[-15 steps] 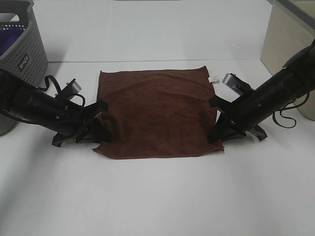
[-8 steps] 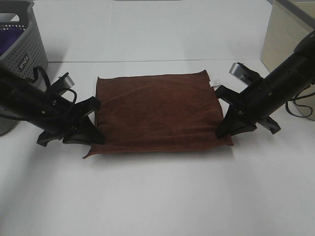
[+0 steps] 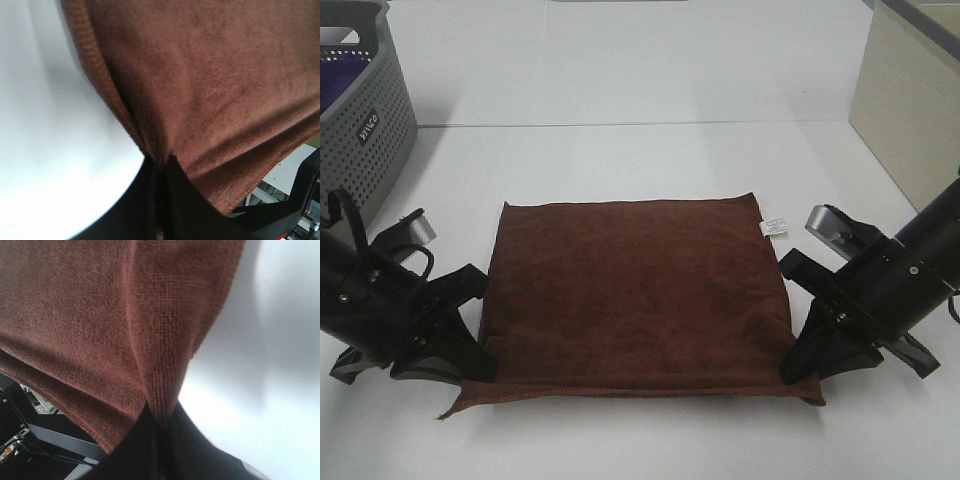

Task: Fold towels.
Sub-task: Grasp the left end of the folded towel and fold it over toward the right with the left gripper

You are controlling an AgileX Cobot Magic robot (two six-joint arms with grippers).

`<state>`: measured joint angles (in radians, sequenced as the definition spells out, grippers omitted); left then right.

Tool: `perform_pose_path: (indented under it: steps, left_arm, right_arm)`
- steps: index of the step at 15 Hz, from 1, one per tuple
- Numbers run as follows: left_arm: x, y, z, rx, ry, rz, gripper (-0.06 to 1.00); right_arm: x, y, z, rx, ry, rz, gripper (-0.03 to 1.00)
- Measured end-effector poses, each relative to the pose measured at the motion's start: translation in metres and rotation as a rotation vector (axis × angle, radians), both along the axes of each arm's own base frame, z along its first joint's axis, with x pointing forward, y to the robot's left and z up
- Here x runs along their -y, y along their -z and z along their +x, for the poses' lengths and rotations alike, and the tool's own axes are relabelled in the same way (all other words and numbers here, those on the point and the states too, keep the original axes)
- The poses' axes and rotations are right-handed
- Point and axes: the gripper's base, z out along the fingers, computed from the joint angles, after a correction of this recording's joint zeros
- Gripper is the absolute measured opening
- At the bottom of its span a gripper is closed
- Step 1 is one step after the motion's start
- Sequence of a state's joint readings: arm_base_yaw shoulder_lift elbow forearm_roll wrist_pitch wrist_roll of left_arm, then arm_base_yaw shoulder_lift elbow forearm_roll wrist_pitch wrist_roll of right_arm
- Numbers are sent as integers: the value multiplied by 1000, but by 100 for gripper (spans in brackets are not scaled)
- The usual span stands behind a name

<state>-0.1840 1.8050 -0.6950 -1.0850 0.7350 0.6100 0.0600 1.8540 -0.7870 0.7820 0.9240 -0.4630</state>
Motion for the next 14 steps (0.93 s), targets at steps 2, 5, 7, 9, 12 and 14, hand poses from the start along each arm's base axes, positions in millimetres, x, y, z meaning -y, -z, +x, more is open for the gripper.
perform_pose_path:
  steps: [2,5,7,9,12,14]
  left_arm:
    - [0,-16,4,56,-6,-7,0]
    - [3,-39,33,160,-40,-1,0]
    - [5,-59,58,253,-87,10,0]
    - [7,-79,83,351,-124,13,0]
    - [12,-76,121,378,-124,35,0]
    - [14,-63,146,381,-106,73,0]
  right_arm:
    - [0,-17,6,75,-3,5,0]
    - [-1,-50,36,243,-15,4,0]
    - [-3,-69,66,347,-18,7,0]
    - [-4,-78,99,409,-24,5,0]
    - [-6,-71,140,447,-28,-2,0]
    - [-7,-58,161,453,-27,-6,0]
